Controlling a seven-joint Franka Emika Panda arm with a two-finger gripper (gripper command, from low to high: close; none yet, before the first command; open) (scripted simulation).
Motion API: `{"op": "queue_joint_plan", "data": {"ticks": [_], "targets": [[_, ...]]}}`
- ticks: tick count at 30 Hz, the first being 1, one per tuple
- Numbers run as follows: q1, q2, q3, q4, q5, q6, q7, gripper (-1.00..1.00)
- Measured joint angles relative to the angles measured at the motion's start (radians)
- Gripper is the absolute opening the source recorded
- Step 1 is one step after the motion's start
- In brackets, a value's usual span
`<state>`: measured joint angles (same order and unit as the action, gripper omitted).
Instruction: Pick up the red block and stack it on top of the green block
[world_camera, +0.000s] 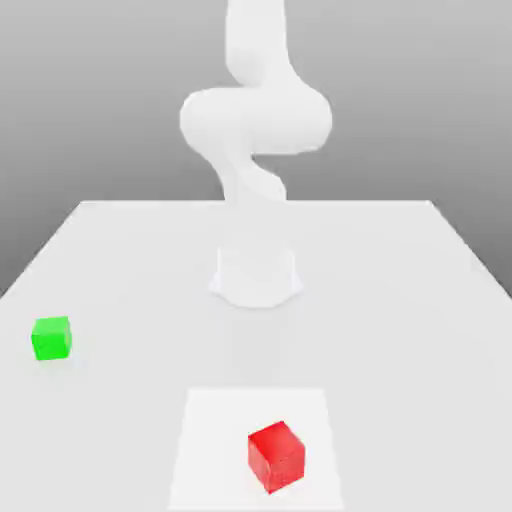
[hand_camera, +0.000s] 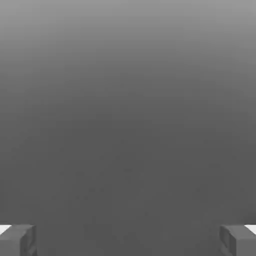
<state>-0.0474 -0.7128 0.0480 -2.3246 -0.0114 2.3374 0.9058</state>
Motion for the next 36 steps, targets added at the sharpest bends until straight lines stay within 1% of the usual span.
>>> {"op": "queue_joint_plan", "data": {"ticks": [7, 15, 20, 25, 30, 31, 36], "targets": [[-0.118, 0.249, 0.125, -0.070, -0.049, 0.106, 0.313, 0.00], [-0.199, 0.529, 0.213, -0.148, -0.120, 0.224, 0.674, 0.00], [-0.207, 0.700, 0.225, -0.197, -0.140, 0.299, 0.882, 0.00], [-0.189, 0.861, 0.221, -0.241, -0.107, 0.384, 1.036, 0.00], [-0.124, 1.040, 0.136, -0.219, -0.200, 0.524, 1.128, 0.00], [-0.114, 1.059, 0.125, -0.216, -0.212, 0.538, 1.136, -1.00], [-0.114, 1.059, 0.125, -0.216, -0.212, 0.542, 1.137, -1.00]]}}
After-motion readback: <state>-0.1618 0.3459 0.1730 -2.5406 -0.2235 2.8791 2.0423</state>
